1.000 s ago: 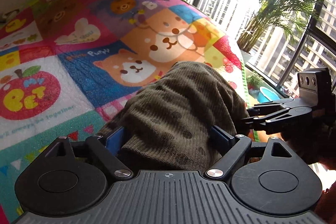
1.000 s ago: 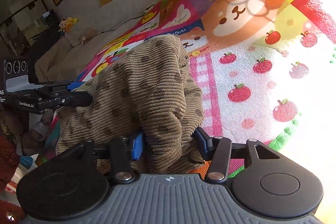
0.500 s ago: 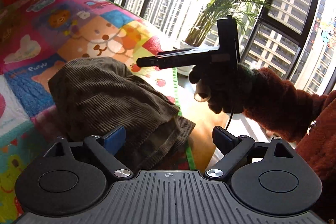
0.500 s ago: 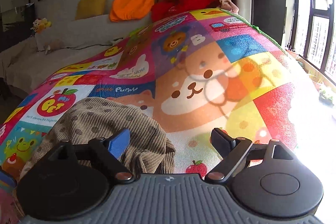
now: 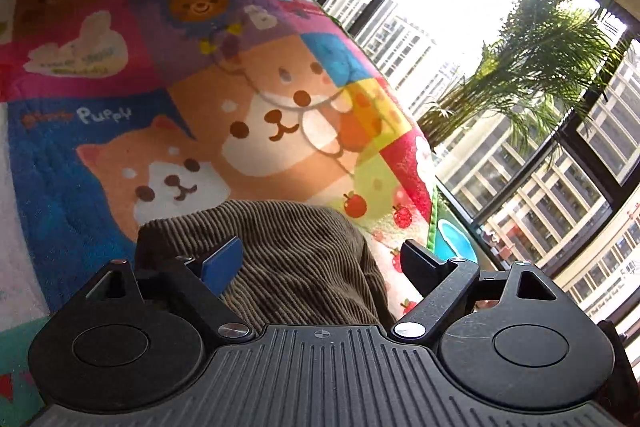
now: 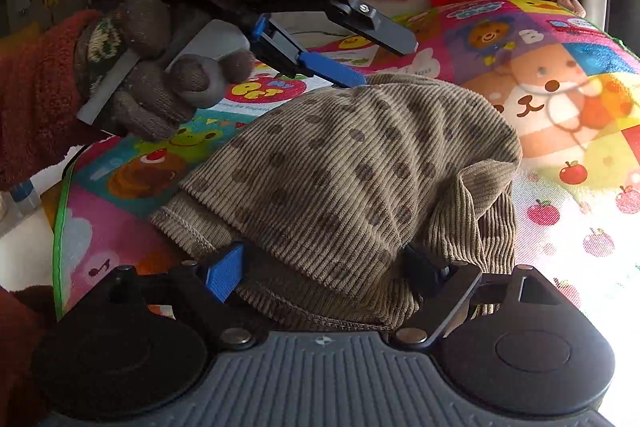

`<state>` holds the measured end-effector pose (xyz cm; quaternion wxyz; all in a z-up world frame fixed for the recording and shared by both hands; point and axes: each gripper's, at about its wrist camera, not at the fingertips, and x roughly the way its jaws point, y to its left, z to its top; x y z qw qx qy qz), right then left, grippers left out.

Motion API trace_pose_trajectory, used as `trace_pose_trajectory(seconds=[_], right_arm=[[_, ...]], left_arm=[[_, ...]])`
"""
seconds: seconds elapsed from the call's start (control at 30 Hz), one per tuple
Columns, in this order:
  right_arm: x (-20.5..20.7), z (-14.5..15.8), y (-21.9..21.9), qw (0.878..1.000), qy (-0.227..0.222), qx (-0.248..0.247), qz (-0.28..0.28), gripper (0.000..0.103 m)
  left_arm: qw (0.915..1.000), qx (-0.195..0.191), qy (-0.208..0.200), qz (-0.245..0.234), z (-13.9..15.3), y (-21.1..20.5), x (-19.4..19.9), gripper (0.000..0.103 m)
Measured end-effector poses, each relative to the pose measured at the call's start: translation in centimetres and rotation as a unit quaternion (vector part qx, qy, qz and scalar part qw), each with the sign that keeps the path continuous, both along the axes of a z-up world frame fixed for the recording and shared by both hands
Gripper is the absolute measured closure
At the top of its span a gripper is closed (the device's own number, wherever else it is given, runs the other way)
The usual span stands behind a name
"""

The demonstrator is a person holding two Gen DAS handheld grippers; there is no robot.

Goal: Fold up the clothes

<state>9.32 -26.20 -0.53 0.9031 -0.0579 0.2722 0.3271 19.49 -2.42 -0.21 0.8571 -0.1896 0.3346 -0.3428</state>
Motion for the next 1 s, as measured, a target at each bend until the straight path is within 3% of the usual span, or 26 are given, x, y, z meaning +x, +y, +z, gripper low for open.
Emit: trace_pose_trajectory(seconds=[0.3,0.37,0.4,0.47,0.53,0.7,0.83,1.0], right_arm=[[2.9,1.9,-3.6,0.997,-0.018,0.038,-0.066,0.013],[3.6,2.4,-4.4,0.995,-0.022,0.047,-0.081,0.022],[4.6,2.0,-4.6,0.995,-0.003,0.058,-0.086,0.032],[6.3,0.6,-4.6,0.992,0.046,0.080,-0.085,0.042],[7.1,-0.8,-4.3,0.992,0.063,0.071,-0.089,0.069],[7.1,-2.9,-3.6,0.993,0.031,-0.005,-0.112,0.069],[8.5,-1.2,-3.6,0.994,0.034,0.019,-0.104,0.061],[10.4,0.9,-3.5,0.994,0.038,0.054,-0.092,0.061]], left_arm=[[0.9993,-0.007,-0.032,0.018,1.9,2.0,-5.1,0.010],[0.9989,-0.008,-0.040,0.022,2.3,2.5,-6.2,0.013],[0.9989,-0.009,-0.040,0.023,2.4,2.6,-6.7,0.015],[0.9993,-0.010,-0.029,0.020,1.7,2.7,-7.2,0.027],[0.9996,-0.015,-0.009,0.020,0.6,2.5,-7.2,0.034],[0.9988,-0.048,0.006,-0.005,-0.2,0.4,-6.1,0.034],[0.9997,0.003,-0.018,-0.014,-0.6,-2.7,-6.2,0.032],[0.9979,0.041,-0.043,-0.025,-0.5,-3.8,-6.9,0.026]])
